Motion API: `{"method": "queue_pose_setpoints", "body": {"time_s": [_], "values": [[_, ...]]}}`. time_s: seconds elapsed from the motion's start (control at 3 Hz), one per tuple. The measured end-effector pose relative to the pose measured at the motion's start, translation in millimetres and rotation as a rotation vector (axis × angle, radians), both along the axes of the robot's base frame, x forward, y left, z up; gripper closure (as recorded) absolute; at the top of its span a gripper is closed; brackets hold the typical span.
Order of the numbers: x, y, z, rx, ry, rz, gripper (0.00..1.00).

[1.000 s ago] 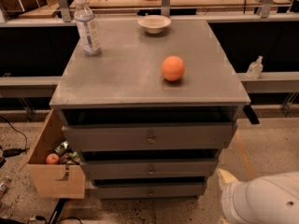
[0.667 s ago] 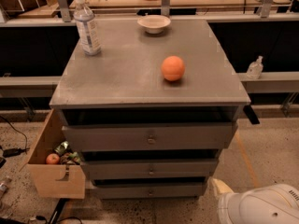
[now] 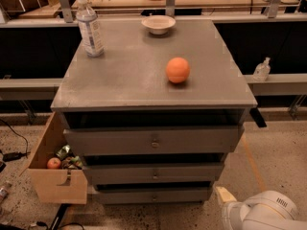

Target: Open bottom drawer

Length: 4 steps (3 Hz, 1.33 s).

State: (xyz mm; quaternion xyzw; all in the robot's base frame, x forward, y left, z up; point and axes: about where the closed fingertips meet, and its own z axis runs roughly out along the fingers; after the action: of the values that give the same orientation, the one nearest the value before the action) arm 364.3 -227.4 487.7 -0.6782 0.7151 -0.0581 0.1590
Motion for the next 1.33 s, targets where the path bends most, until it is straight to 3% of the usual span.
{"method": "queue_pose_setpoints", "body": {"time_s": [0.33,0.67,1.33], "values": [[5,1,0,0.003,-0.016,-0.012,0.00],[15,7,-23,0.008,-0.001,-0.053,0.00],[2,51,-123,0.071,0.104,-0.177,0.00]]}}
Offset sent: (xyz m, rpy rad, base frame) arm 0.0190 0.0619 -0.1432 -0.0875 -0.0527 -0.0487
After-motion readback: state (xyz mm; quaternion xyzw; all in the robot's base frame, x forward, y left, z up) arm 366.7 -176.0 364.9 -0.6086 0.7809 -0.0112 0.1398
